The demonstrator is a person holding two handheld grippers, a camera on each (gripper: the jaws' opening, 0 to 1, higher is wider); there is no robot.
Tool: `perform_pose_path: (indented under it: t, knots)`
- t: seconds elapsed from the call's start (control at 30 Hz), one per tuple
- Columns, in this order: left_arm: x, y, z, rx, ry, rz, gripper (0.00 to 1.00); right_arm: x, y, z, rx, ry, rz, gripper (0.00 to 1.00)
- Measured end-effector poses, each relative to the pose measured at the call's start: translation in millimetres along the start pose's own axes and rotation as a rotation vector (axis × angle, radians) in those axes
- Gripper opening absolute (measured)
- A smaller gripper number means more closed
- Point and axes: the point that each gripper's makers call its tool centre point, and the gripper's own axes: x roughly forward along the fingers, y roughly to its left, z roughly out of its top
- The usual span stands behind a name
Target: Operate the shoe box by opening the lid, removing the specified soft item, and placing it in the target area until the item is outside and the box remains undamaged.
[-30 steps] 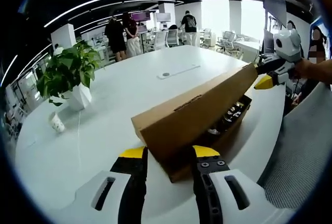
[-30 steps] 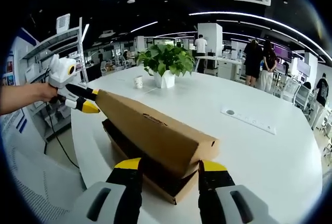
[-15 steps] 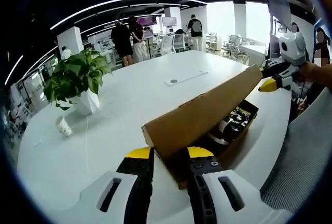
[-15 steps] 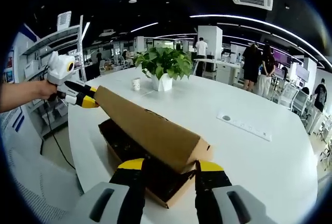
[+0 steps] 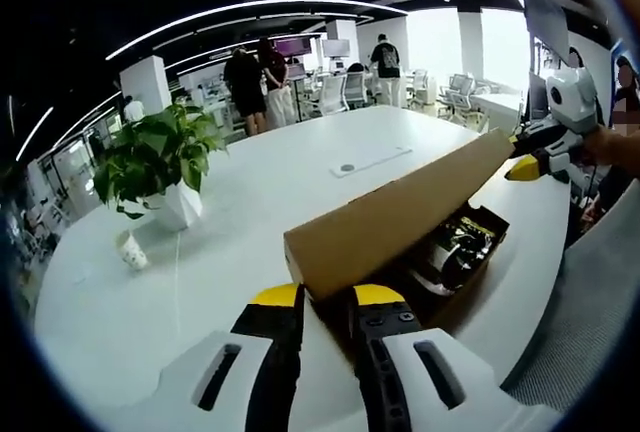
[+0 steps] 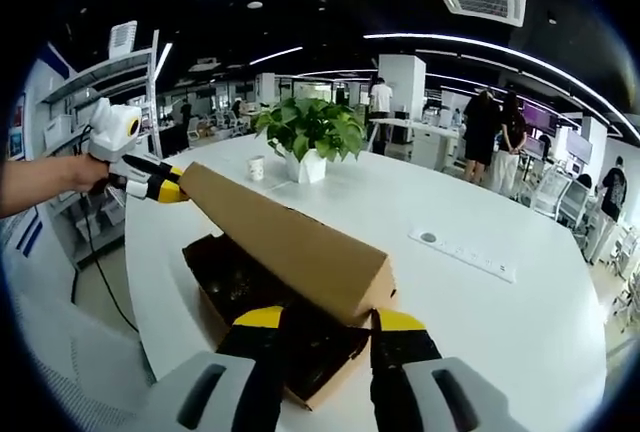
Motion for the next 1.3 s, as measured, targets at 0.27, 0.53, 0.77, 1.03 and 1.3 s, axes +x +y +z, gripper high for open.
perform_pose_path:
  t: [0.27,0.53,0.77,1.03,1.3]
  knots:
    - [3,4.1,9.1,0.018,-0.011,0.011,0.14,2,-5,8.6,0.000,-0.014,-0.011,0.28]
    - [9,11.0,19.2,0.036,-0.011,0.013,0.12,3,-10,15.2,-0.005,-0.025,-0.017,0.27]
    - [10,14.7,26.2,0.046,-0.015,0.022,0.10,5,-14,22.7,-0.001,-0.036,-0.029,0.28]
    - [16,22.0,38.0,0.053,-0.022,0.039,0.07,9,-21,31.7,0.008,-0.054,-0.041,0.29]
    - [22,32.1,44.8,0.034,-0.034,0.043,0.02,12,-27,37.6,0.002,-0.076,-0.049,0.28]
